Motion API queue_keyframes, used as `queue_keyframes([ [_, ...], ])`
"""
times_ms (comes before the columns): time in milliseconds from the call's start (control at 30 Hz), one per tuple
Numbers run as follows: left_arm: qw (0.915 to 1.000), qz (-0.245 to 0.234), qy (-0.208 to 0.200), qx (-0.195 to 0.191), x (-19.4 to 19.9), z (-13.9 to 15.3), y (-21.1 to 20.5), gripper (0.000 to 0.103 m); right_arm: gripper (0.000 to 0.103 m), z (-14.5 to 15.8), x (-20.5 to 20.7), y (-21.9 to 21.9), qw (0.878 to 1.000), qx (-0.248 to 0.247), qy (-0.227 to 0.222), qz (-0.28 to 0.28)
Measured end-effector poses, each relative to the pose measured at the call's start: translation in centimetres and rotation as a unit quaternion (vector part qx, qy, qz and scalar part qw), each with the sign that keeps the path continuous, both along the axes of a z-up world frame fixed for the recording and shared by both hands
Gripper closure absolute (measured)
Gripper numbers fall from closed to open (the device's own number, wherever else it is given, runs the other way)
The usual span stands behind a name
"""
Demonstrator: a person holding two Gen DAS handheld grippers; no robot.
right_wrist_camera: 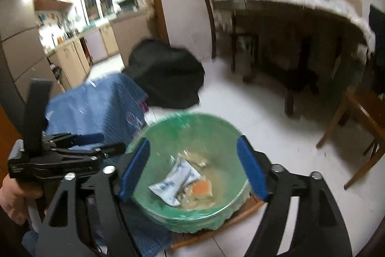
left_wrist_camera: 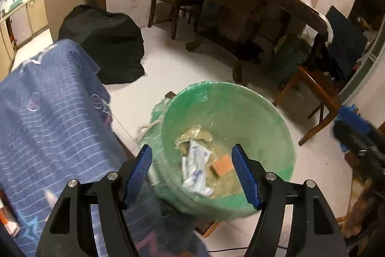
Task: Collect trash
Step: 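Grasp the snack bag with the left tool while the right tool grasps the orange-white carton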
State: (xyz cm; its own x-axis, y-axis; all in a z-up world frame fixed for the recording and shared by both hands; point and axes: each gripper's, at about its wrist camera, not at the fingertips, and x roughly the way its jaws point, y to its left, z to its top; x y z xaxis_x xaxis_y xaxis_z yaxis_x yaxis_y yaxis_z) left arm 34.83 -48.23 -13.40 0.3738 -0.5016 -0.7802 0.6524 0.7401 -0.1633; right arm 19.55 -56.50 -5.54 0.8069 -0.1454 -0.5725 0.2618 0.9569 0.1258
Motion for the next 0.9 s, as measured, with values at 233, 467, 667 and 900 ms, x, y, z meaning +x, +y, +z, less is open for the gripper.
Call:
queue_keyframes([
  [233,0.9965,0.032,-0.077,-0.003,-3.8,3.4,13.5,0.034,0.015,-0.9,-3.8,6.0,0.998,0.002,-0.05,0.043],
  [467,0.9677,0.225,-0.113,0.016,-4.8,5.0,36.0,0.023,0.014,-3.3,-2.9,10.8,0.994,0.028,-0.029,0.098],
  [667,0.9357,0.349,-0.05,0.02,-3.7,2.1,49.1,0.019,0.012,-4.0,-0.4,16.5,0.988,0.031,-0.006,0.153],
  [900,0.9552,0.294,-0.008,0.036,-1.6,-1.2,46.6,0.015,0.012,-3.5,4.1,23.1,0.972,0.01,0.02,0.236],
])
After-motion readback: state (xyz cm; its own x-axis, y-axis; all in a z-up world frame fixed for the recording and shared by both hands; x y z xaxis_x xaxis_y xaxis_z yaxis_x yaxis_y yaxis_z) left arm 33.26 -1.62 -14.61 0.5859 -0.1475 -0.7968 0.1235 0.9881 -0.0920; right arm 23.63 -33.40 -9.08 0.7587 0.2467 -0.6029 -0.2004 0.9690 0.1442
